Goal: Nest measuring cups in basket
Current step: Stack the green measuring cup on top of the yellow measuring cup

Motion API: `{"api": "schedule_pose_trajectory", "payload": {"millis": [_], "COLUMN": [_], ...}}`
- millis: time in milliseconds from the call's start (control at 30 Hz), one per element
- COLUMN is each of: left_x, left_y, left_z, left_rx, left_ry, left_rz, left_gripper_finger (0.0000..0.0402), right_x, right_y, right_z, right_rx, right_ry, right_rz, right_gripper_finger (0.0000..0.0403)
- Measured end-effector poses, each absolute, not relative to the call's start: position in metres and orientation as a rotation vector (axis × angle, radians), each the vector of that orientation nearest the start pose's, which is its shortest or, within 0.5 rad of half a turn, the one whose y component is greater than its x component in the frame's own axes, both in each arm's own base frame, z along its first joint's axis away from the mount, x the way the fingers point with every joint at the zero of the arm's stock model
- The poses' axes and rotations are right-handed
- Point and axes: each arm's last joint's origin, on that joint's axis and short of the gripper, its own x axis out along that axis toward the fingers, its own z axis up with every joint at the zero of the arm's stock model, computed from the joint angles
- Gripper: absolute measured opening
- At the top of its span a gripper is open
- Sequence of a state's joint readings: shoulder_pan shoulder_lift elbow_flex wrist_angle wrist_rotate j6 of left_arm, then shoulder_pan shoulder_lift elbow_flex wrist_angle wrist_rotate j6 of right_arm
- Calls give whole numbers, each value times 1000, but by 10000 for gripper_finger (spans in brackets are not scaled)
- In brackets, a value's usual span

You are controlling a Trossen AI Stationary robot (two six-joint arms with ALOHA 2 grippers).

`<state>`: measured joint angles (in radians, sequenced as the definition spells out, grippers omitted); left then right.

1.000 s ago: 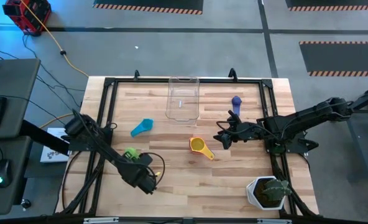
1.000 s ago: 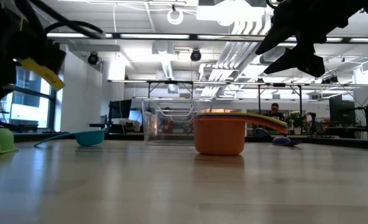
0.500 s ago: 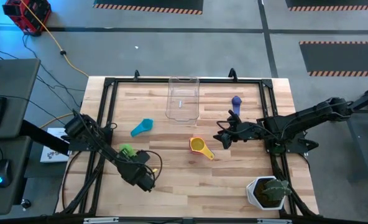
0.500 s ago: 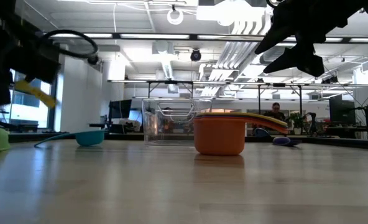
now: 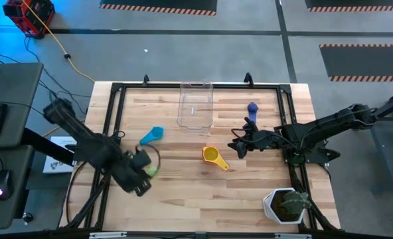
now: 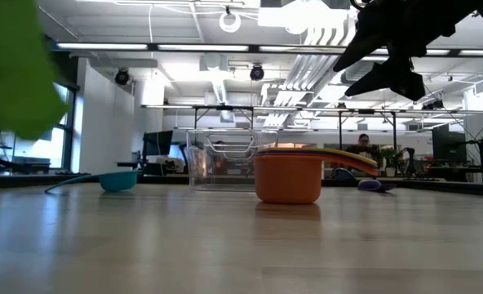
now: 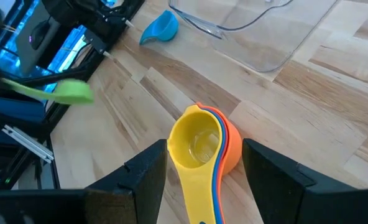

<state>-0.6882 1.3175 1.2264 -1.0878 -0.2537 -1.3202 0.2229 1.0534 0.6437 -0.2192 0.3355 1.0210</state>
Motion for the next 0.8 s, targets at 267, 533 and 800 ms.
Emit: {"api": "schedule_pose_trajectory", "payload": {"millis": [267,533,800], "left_x": [215,266,288], "left_y": [-118,-97,-100], "left_z": [368,325,233], "left_rx": [-702,-829,-1206], "left_ry": [534,264,121], "left_rz": [105,15,55], "left_gripper_finger": [1,1,1], "right_x": [213,213,216], "right_y": [38,38,38], "right_z": [236,236,241], "right_rx": [823,839,889], "right_ry": [475,471,387], "right_rz": [-396,-399,-420], "right_gripper_finger": [200,200,200]}}
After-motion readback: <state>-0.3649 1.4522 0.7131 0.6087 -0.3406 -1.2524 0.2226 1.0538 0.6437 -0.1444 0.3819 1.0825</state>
